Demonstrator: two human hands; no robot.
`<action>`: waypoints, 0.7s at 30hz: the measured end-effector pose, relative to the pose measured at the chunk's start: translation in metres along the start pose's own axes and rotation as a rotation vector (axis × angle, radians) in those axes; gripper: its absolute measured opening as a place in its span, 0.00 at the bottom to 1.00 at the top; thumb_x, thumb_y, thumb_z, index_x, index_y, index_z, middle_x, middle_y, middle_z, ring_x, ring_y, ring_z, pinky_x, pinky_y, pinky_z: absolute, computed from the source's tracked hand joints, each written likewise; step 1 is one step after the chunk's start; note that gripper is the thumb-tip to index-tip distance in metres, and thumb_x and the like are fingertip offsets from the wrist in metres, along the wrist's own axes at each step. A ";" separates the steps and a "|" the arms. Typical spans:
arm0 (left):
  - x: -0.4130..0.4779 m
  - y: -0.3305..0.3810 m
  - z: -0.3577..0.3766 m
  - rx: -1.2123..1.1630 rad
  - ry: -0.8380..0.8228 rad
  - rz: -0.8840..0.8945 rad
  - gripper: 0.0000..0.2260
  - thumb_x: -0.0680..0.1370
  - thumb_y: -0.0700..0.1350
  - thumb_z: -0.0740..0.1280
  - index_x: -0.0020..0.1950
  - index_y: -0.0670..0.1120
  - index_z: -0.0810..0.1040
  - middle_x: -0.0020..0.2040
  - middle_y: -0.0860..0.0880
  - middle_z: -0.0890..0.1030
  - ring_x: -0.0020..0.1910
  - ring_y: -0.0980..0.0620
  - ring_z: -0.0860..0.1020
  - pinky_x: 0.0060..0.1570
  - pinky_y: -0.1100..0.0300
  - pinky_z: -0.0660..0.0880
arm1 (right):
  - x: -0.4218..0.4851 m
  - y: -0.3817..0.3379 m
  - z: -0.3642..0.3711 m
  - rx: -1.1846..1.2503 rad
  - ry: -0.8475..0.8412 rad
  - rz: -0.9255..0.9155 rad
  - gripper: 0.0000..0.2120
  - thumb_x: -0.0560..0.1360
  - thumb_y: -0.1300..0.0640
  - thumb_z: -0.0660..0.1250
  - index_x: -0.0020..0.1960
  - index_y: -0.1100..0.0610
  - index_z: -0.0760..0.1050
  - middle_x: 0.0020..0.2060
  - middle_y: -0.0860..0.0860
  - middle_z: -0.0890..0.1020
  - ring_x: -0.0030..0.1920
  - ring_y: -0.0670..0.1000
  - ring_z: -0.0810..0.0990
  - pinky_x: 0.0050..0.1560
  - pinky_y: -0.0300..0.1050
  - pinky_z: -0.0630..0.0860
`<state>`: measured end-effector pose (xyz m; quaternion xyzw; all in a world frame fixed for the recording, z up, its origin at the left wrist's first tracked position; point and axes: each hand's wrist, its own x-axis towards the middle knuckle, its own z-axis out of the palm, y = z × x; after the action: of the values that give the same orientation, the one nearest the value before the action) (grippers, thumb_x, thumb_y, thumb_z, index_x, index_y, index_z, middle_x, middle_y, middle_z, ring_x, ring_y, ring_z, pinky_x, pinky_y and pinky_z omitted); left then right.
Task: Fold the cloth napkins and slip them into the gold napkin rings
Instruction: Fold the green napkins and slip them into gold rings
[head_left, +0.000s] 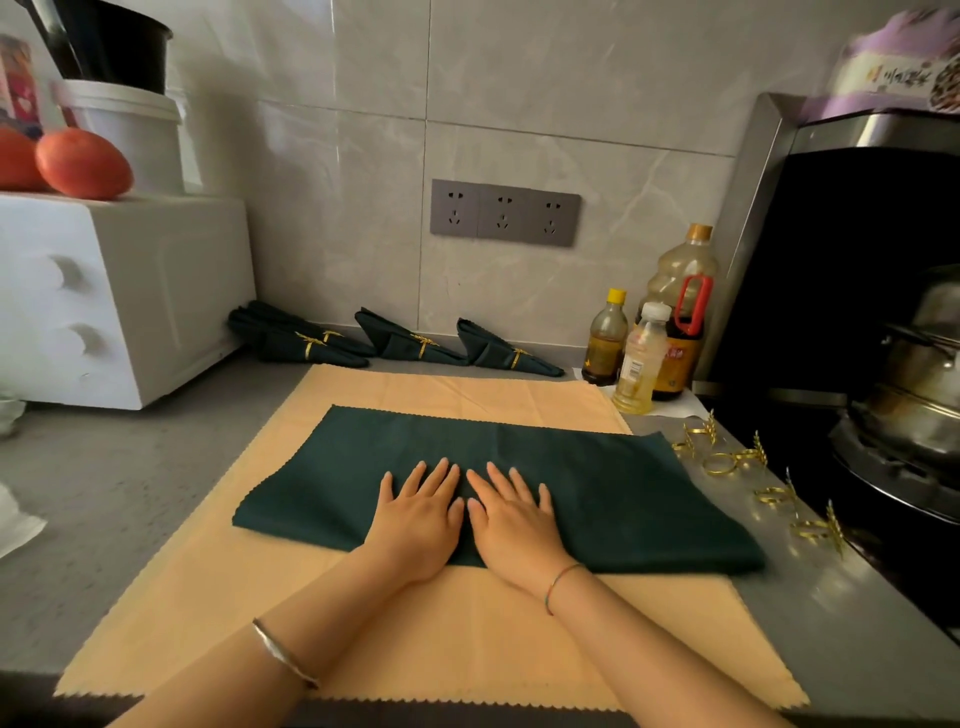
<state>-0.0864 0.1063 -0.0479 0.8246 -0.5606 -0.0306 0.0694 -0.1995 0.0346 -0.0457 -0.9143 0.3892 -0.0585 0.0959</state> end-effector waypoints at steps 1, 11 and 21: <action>0.000 -0.003 0.000 -0.006 0.003 -0.004 0.24 0.83 0.55 0.42 0.79 0.53 0.43 0.79 0.53 0.44 0.78 0.50 0.42 0.74 0.45 0.40 | -0.001 0.005 -0.002 -0.011 -0.011 0.024 0.23 0.82 0.45 0.42 0.77 0.44 0.47 0.77 0.46 0.46 0.77 0.51 0.42 0.74 0.59 0.38; -0.004 -0.043 -0.008 -0.014 0.010 -0.147 0.29 0.79 0.66 0.44 0.78 0.57 0.45 0.79 0.53 0.46 0.78 0.48 0.43 0.74 0.43 0.40 | -0.033 0.099 -0.024 -0.036 0.005 0.226 0.27 0.80 0.38 0.41 0.77 0.42 0.44 0.77 0.46 0.45 0.77 0.50 0.42 0.75 0.55 0.40; -0.005 -0.080 -0.014 0.011 0.006 -0.248 0.31 0.79 0.66 0.44 0.78 0.55 0.44 0.79 0.52 0.46 0.78 0.47 0.44 0.74 0.45 0.43 | -0.057 0.162 -0.039 -0.043 0.021 0.314 0.31 0.80 0.38 0.41 0.78 0.52 0.41 0.77 0.47 0.43 0.76 0.46 0.42 0.75 0.45 0.41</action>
<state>-0.0127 0.1406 -0.0461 0.8881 -0.4542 -0.0333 0.0625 -0.3591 -0.0395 -0.0457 -0.8433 0.5296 -0.0441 0.0804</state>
